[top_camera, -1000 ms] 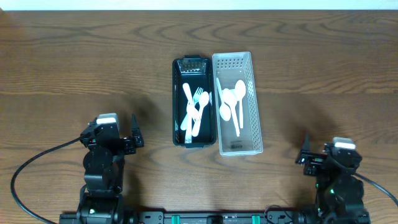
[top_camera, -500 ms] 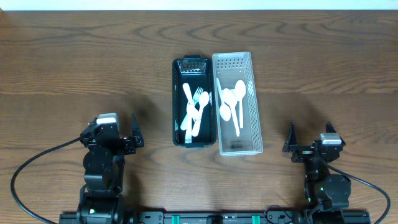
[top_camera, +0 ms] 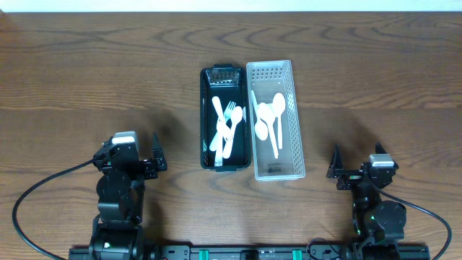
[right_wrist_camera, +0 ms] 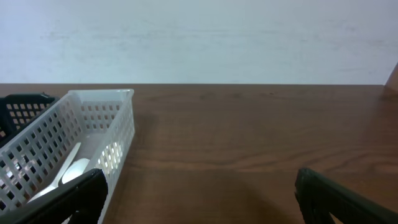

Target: Pack container

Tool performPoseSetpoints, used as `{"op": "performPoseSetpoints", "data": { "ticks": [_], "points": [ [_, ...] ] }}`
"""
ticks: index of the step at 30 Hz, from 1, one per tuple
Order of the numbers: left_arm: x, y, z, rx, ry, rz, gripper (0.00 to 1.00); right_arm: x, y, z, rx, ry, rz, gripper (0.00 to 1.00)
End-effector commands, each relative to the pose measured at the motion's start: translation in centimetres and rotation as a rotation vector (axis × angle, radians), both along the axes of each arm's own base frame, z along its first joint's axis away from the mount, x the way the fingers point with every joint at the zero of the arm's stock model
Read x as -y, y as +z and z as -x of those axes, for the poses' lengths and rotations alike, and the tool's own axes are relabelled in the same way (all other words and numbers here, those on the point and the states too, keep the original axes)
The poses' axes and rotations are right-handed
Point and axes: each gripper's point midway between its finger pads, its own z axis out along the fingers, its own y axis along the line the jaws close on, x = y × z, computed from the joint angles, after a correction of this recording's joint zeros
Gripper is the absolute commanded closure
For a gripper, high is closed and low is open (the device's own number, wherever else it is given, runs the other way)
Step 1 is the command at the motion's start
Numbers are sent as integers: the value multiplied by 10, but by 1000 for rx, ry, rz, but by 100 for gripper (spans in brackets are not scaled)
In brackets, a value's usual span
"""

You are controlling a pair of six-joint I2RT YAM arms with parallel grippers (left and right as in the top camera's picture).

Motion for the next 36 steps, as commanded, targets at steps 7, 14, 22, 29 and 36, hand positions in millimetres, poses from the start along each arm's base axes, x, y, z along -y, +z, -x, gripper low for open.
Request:
{"op": "performPoseSetpoints", "data": {
  "ticks": [7,14,22,29,36],
  "points": [
    [0,6,-1,14,-1,-7,2,-4,-1,0,-4,18,-14,1],
    [-7,10,7,28,30,-35,2,-4,-1,0,-4,18,-14,1],
    [-9,21,43,98,27,-26,2,-4,-1,0,-4,18,-14,1],
    [8,40,30,273,-73,-74,2,-4,-1,0,-4,18,-14,1],
    [23,30,19,424,-154,-78,2,-4,-1,0,-4,18,-14,1]
  ]
}}
